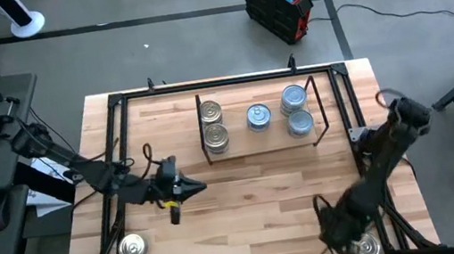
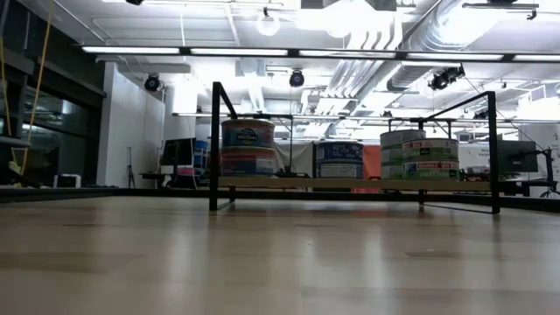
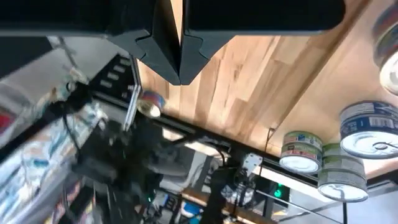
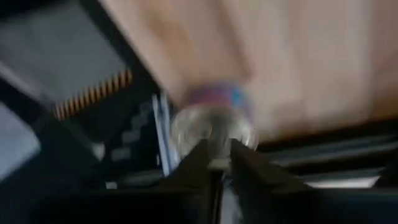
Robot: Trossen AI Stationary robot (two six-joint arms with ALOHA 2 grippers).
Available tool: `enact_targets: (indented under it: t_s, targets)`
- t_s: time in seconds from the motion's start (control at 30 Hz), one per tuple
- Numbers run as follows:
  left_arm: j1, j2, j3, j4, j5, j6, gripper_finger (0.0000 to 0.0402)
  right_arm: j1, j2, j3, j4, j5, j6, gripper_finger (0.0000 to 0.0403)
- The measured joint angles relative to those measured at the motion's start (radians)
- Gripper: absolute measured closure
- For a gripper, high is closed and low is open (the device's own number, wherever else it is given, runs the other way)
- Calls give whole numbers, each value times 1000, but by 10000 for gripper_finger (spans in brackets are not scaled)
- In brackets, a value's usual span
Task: Stack canned seafood by type on shelf
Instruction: Stack the blue-pink tuna can on top of the other blue-pink tuna can on the shelf
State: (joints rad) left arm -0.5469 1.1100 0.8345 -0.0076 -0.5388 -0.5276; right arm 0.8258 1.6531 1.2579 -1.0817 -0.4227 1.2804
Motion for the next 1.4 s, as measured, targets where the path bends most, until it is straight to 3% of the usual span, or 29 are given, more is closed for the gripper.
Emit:
enact_targets:
  t_s: [0.07, 0.17, 0.37, 0.6, 0.83, 1.0, 1.2, 1.4]
  targets:
    - [12, 23, 0, 37, 0, -14, 401, 42, 40, -29, 65, -101, 21, 386]
    - [24, 47, 0, 80, 7, -18, 401, 83, 94, -76, 169, -196, 65, 378]
    - [47, 49, 0, 109, 79, -26, 401, 91, 159, -130, 203, -221, 80, 398]
    - [48, 56, 0, 120, 80, -27, 401, 7, 161, -125, 219, -70, 22, 400]
    - [56, 133, 0, 122, 69, -30, 401, -168, 165, -68, 446, 353, -170, 403]
    - [56, 246, 0, 115, 69, -49, 401, -316, 198, -72, 651, 521, -341, 403]
    - [57, 393, 1, 113, 70, -40, 401, -463, 208, -57, 918, 495, -550, 403]
    - [61, 521, 2, 108, 91, -20, 401, -482, 124, 0, 675, 441, -677, 403]
